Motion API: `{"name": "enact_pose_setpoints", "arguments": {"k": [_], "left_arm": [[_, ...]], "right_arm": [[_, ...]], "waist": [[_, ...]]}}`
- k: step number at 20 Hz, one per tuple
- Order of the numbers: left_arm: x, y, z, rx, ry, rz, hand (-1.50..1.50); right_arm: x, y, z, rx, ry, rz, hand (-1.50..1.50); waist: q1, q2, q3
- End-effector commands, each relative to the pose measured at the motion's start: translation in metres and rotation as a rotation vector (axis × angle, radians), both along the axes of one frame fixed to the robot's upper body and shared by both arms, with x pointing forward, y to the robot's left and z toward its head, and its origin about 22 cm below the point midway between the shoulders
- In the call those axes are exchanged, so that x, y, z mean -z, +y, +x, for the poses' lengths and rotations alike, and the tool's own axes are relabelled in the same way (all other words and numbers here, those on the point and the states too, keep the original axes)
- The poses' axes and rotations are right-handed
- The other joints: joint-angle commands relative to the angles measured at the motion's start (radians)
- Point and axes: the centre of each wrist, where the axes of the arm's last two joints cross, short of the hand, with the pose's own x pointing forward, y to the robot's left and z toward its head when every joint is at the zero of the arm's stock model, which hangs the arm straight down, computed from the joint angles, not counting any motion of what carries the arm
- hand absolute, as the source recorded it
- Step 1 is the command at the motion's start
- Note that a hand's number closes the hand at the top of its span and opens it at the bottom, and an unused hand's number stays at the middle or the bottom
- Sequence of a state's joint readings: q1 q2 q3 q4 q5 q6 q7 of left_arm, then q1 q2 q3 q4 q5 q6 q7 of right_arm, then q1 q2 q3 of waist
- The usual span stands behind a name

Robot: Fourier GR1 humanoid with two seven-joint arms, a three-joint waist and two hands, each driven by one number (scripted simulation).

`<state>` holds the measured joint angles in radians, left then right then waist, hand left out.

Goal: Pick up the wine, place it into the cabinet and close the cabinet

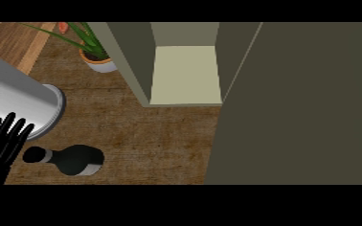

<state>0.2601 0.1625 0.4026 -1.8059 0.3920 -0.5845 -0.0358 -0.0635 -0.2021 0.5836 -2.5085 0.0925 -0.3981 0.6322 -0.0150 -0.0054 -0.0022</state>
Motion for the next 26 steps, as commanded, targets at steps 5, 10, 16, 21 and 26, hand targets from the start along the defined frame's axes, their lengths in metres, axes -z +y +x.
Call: {"name": "enact_pose_setpoints", "arguments": {"k": [5, 10, 16, 21, 26], "left_arm": [[0.042, 0.015, 0.0, -0.003, 0.043, 0.013, -1.5], [0.061, 0.028, -0.001, -0.004, 0.079, 0.013, -1.5], [0.096, 0.023, 0.014, -0.017, 0.086, 0.021, -1.5], [0.105, 0.026, 0.008, -0.047, 0.069, 0.036, -1.5], [0.133, 0.019, 0.017, 0.001, 0.103, -0.002, -1.5]], "right_arm": [[-0.019, -0.013, -0.028, 0.076, -0.086, 0.003, -1.5], [-0.024, -0.02, -0.029, 0.056, -0.104, -0.018, -1.5], [-0.021, -0.014, -0.031, 0.05, -0.097, 0.001, -1.5], [-0.032, -0.015, -0.037, 0.057, -0.093, 0.009, -1.5], [-0.016, -0.012, -0.037, 0.034, -0.092, -0.006, -1.5]], "waist": [[0.002, 0.002, 0.0], [0.002, 0.003, 0.0], [-0.005, 0.002, 0.0], [-0.004, -0.002, -0.001], [-0.003, 0.002, 0.001]]}}
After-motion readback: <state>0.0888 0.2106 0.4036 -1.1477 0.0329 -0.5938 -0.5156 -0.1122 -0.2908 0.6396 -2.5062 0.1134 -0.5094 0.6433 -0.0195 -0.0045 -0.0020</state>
